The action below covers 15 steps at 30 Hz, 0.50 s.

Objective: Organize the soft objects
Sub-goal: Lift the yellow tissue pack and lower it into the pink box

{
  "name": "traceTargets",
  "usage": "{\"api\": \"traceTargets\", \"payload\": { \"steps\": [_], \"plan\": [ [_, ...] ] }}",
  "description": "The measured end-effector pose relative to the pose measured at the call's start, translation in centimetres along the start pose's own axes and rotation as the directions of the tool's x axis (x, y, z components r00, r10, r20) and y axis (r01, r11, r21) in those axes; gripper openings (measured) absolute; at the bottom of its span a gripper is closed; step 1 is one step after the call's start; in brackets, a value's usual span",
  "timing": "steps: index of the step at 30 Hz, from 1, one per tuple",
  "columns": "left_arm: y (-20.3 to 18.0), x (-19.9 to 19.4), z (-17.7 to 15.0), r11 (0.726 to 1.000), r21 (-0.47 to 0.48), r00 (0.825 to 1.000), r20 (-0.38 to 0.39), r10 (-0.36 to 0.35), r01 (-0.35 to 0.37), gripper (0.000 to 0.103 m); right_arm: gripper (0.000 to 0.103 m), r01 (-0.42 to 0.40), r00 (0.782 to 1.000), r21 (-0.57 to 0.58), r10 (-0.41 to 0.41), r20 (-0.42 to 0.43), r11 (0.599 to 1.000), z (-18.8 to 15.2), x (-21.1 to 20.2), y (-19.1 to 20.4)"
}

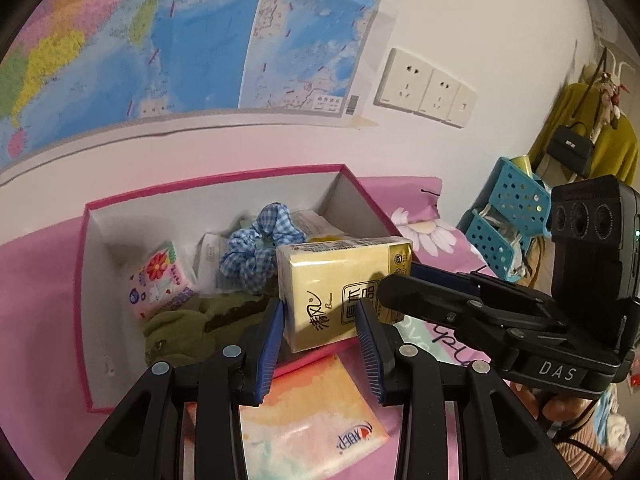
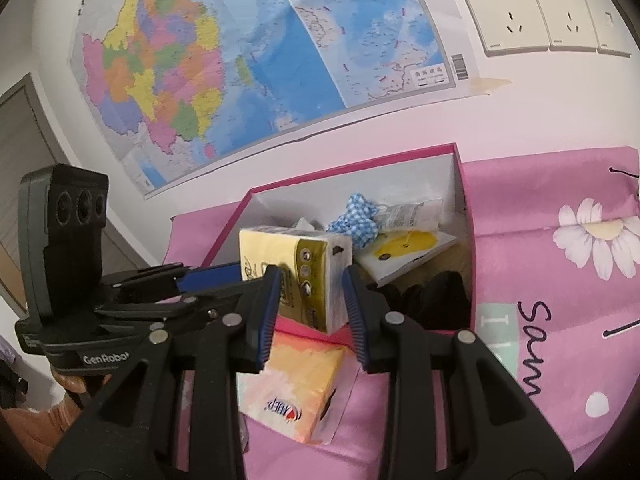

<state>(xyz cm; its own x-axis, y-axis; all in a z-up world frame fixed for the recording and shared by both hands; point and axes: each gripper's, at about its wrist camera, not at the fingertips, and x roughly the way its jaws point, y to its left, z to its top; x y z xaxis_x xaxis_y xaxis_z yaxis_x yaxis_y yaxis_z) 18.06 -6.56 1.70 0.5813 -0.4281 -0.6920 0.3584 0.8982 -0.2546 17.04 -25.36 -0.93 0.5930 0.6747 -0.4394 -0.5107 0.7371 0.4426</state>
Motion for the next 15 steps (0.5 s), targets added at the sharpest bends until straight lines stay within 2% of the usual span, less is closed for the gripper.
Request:
{"api": "traceTargets", "payload": {
  "steps": [15],
  "plan": [
    [1.3, 3.2, 1.1, 0.998, -0.060, 0.998, -0.061, 0.026, -0.030, 0.036, 0.035, 0.043, 0.998, 0.040, -0.041, -0.047, 0.998, 0.8, 3.0, -1.9]
  ]
}}
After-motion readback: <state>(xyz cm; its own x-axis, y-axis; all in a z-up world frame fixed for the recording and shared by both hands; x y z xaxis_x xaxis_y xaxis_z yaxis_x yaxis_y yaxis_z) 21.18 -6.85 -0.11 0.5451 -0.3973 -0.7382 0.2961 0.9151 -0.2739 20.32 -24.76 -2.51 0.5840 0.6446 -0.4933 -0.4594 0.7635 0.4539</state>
